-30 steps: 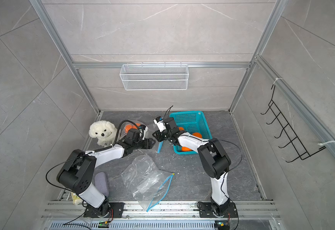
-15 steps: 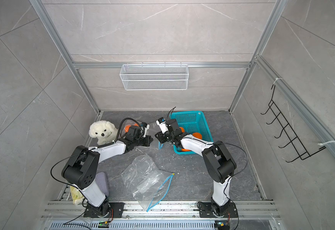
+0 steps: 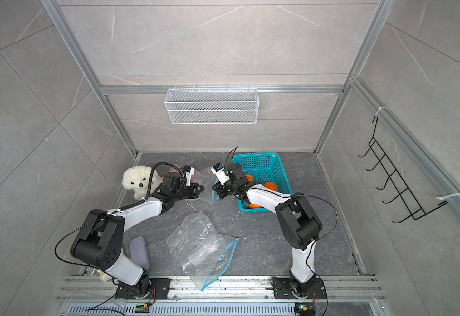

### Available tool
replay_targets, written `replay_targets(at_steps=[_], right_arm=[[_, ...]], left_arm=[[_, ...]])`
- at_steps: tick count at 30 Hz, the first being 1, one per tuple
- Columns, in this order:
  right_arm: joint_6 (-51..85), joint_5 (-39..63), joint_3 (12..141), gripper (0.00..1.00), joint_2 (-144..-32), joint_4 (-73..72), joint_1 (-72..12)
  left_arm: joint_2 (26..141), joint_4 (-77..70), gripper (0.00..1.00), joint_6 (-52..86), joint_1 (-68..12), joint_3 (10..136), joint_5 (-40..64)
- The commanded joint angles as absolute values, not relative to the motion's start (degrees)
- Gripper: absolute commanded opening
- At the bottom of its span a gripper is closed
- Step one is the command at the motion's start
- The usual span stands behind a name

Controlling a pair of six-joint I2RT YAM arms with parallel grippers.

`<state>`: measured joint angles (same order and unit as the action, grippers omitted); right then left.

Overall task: Open the zip-top bag and take out the orange
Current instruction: Pick up the orange from the zipper food storage bag.

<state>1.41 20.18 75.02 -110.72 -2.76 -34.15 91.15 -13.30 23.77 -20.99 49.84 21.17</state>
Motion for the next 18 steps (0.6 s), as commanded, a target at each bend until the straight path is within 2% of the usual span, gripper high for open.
replay_targets(at_steps=[1, 6, 10, 12, 15, 18], right_arm=[[0.2, 20.9, 77.2, 0.18, -113.8, -1.5, -34.4], [0.3, 21.8, 80.6, 0.18, -117.6, -1.8, -35.1], [-0.5, 21.0, 80.6, 0.24, -119.3, -7.5, -37.6], [0.9, 20.9, 78.4, 0.26, -119.7, -14.2, -38.0], [3.6, 21.9, 73.8, 0.31, -120.7, -28.1, -37.6], [6.5, 23.4, 71.1, 0.43, -122.2, -38.7, -37.2]], left_arm=[[86.1, -18.0, 0.00, 26.7, -19.5, 48.4, 21.5], [83.0, -20.7, 0.00, 28.7, -18.5, 46.0, 23.8], [86.4, -27.3, 0.00, 33.0, -18.1, 45.8, 33.7], [88.0, -32.4, 0.00, 36.1, -17.9, 45.2, 39.4], [88.0, -35.4, 0.00, 38.2, -17.9, 44.2, 42.5], [88.0, -39.0, 0.00, 39.8, -18.0, 42.8, 44.2]])
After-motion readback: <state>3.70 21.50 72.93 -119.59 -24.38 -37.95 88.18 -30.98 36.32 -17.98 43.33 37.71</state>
